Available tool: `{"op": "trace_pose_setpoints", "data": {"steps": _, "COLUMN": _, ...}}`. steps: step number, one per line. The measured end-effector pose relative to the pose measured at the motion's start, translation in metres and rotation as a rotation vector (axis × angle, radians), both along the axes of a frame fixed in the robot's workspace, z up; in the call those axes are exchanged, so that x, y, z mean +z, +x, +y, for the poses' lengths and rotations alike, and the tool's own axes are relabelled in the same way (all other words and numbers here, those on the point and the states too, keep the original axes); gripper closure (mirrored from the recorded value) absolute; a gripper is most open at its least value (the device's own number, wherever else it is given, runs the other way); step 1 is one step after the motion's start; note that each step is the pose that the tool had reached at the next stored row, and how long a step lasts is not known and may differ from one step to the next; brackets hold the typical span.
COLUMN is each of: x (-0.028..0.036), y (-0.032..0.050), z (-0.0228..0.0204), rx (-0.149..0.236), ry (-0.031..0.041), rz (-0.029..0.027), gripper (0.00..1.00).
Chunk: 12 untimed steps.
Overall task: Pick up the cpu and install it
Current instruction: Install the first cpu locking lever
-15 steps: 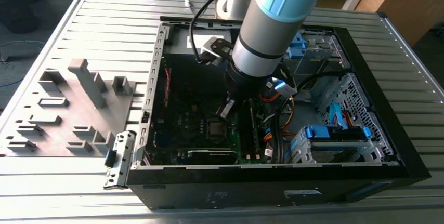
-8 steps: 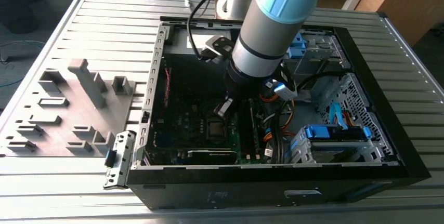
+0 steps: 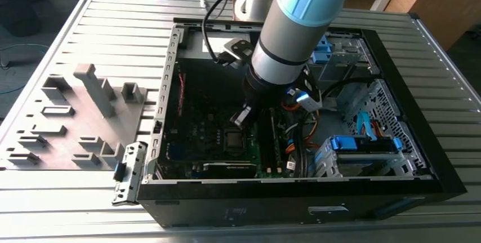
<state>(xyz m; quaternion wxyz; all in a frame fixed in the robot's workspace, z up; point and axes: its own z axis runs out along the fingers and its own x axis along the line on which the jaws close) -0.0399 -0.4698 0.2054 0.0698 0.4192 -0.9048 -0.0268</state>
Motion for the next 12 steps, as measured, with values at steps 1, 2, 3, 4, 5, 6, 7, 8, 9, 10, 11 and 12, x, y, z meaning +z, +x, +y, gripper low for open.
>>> {"op": "trace_pose_setpoints", "data": {"steps": 1, "x": 0.0000, "y": 0.0000, "z": -0.0002, "rx": -0.005, "ry": -0.0040, "rz": -0.0010, "gripper": 0.89}}
{"op": "trace_pose_setpoints", "data": {"steps": 2, "x": 0.0000, "y": 0.0000, "z": -0.0004, "rx": -0.009, "ry": -0.0080, "rz": -0.0020, "gripper": 0.89}}
{"op": "trace_pose_setpoints", "data": {"steps": 3, "x": 0.0001, "y": -0.0001, "z": -0.0007, "rx": -0.011, "ry": -0.0113, "rz": -0.0035, "gripper": 0.89}}
{"op": "trace_pose_setpoints", "data": {"steps": 4, "x": 0.0001, "y": -0.0001, "z": -0.0009, "rx": -0.013, "ry": -0.0142, "rz": -0.0047, "gripper": 0.89}}
{"op": "trace_pose_setpoints", "data": {"steps": 5, "x": 0.0001, "y": 0.0000, "z": -0.0011, "rx": -0.015, "ry": -0.0158, "rz": -0.0056, "gripper": 0.89}}
{"op": "trace_pose_setpoints", "data": {"steps": 6, "x": 0.0001, "y": -0.0001, "z": -0.0014, "rx": -0.016, "ry": -0.0168, "rz": -0.0062, "gripper": 0.89}}
{"op": "trace_pose_setpoints", "data": {"steps": 7, "x": 0.0000, "y": -0.0001, "z": -0.0019, "rx": -0.017, "ry": -0.0176, "rz": -0.0065, "gripper": 0.89}}
{"op": "trace_pose_setpoints", "data": {"steps": 8, "x": 0.0000, "y": -0.0001, "z": -0.0026, "rx": -0.018, "ry": -0.0183, "rz": -0.0066, "gripper": 0.89}}
{"op": "trace_pose_setpoints", "data": {"steps": 9, "x": 0.0000, "y": -0.0001, "z": -0.0034, "rx": -0.019, "ry": -0.0193, "rz": -0.0067, "gripper": 0.89}}
{"op": "trace_pose_setpoints", "data": {"steps": 10, "x": 0.0000, "y": -0.0001, "z": -0.0042, "rx": -0.020, "ry": -0.0205, "rz": -0.0068, "gripper": 0.89}}
{"op": "trace_pose_setpoints", "data": {"steps": 11, "x": 0.0000, "y": -0.0001, "z": -0.0049, "rx": -0.022, "ry": -0.0218, "rz": -0.0068, "gripper": 0.89}}
{"op": "trace_pose_setpoints", "data": {"steps": 12, "x": 0.0001, "y": -0.0001, "z": -0.0053, "rx": -0.024, "ry": -0.0233, "rz": -0.0068, "gripper": 0.89}}
